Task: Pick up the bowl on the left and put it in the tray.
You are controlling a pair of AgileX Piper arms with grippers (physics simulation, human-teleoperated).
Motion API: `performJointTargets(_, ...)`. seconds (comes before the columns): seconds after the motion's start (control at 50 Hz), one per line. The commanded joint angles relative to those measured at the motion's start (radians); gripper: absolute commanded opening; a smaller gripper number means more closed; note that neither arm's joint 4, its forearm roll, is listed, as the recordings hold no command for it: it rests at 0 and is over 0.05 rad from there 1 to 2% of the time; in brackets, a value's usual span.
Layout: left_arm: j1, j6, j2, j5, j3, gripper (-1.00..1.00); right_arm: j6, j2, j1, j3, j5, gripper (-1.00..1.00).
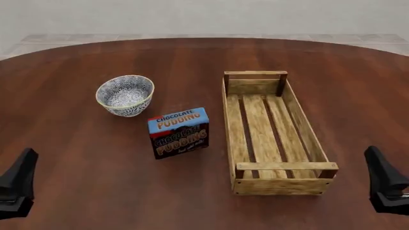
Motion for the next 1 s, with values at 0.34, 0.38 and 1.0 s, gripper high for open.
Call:
performJointTargets(0.34,0.013,0.006,0.016,-0.011,-0.011,1.0,0.026,0.023,-0.044,0.002,-0.014,1.0)
performJointTargets(0.38,0.017,-0.001,0.046,-0.03,-0.023,1.0,0.023,0.025,-0.044,0.003,-0.02,1.0)
performJointTargets(1.0,0.026,-0.009,0.485,-0.142,-0.373,1.0,0.06,0.127,-0.047,0.003,-0.08,1.0)
